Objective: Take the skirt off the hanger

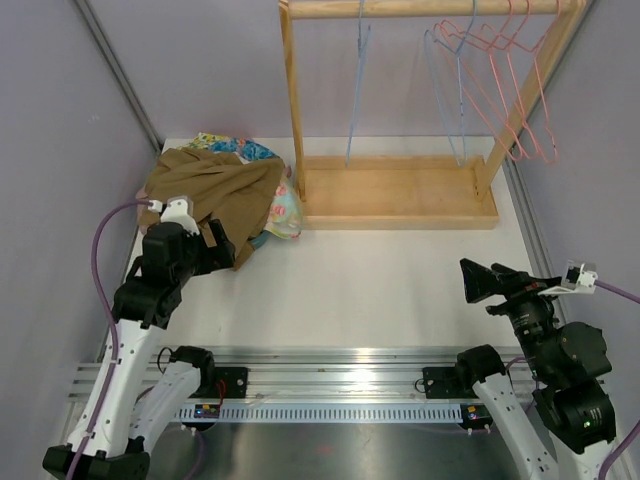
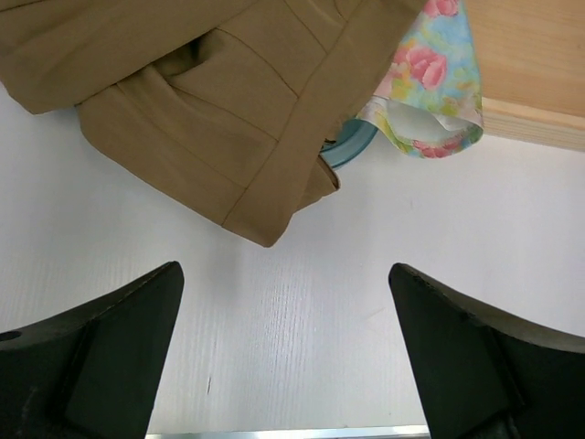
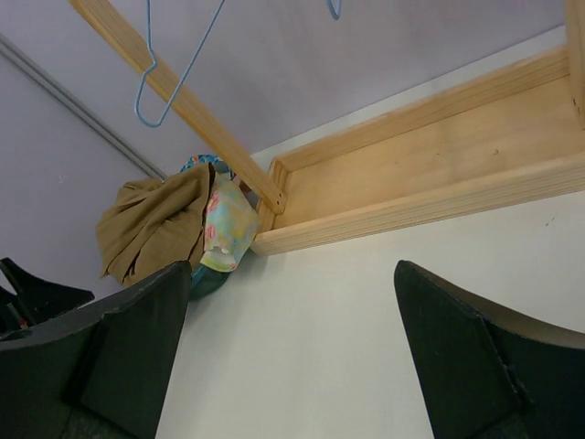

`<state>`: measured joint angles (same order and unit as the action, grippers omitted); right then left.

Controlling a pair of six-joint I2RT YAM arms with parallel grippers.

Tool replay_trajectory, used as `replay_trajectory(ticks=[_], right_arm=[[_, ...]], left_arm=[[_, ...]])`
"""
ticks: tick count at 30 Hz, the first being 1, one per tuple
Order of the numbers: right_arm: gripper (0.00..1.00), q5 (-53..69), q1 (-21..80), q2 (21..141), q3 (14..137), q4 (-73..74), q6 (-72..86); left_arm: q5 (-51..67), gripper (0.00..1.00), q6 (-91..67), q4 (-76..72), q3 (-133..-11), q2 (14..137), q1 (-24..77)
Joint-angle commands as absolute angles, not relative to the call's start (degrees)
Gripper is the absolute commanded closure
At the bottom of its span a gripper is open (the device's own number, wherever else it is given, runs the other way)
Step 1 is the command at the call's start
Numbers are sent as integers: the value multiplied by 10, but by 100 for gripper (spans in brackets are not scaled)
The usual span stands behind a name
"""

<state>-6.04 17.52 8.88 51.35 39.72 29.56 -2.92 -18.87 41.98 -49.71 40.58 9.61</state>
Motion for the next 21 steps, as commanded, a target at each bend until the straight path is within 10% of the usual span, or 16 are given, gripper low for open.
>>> replay_trajectory(ticks=[1, 21], right_arm=[[1, -114, 176, 70, 497, 386, 281], [1, -103, 176, 108, 515, 404, 216]], left_arm=[[-54, 1, -190, 410, -492, 396, 132], [-24, 1, -176, 384, -480, 315, 188]])
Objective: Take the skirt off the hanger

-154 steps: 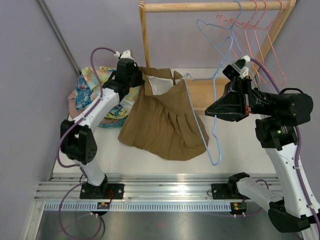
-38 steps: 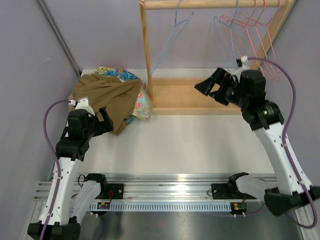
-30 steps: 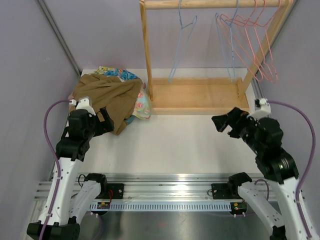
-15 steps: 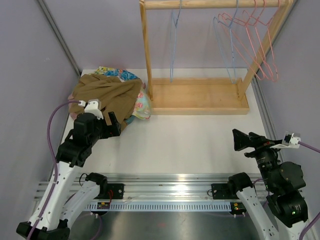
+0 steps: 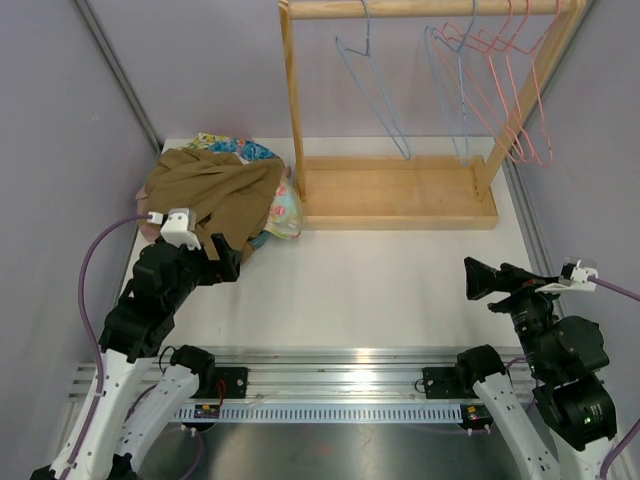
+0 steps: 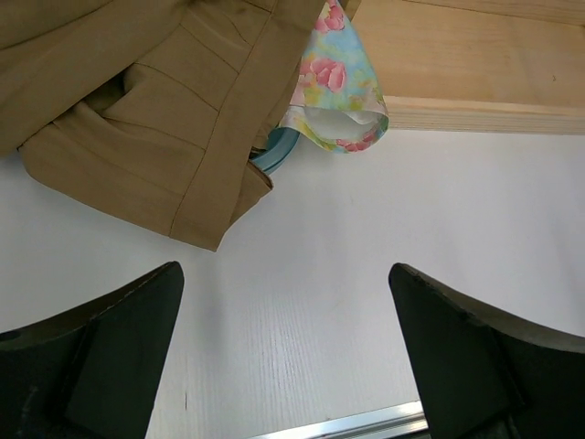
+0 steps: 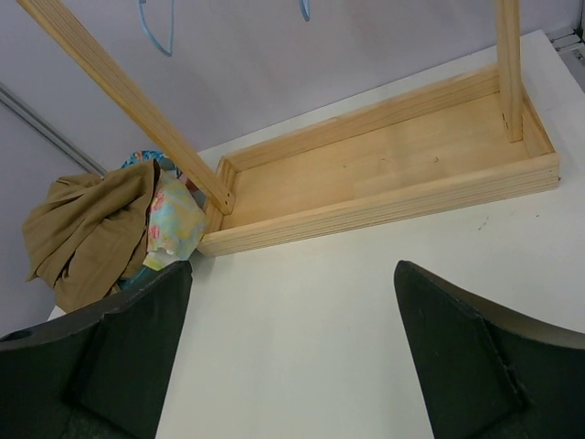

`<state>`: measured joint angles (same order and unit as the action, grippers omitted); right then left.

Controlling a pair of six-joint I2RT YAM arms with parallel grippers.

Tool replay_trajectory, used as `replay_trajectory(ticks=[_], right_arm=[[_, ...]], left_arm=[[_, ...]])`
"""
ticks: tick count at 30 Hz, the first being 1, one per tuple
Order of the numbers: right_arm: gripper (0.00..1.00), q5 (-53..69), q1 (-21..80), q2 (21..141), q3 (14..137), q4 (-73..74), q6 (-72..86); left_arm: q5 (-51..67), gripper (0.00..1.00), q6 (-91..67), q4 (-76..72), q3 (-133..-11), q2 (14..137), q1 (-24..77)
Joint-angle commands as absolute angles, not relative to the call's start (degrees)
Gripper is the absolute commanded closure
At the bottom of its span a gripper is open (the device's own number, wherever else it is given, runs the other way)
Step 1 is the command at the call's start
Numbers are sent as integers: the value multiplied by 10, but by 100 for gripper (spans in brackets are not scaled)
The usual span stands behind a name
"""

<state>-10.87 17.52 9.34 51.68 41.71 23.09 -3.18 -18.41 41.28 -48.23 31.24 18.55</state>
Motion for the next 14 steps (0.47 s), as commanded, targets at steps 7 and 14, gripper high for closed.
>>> replay_trajectory(ticks=[7, 14], right_arm=[[1, -105, 176, 105, 512, 401, 218], [0, -82, 176, 112, 512, 393, 206]], left_arm=[[-31, 1, -179, 388, -483, 322, 189], [-54, 1, -187, 391, -486, 326, 189]])
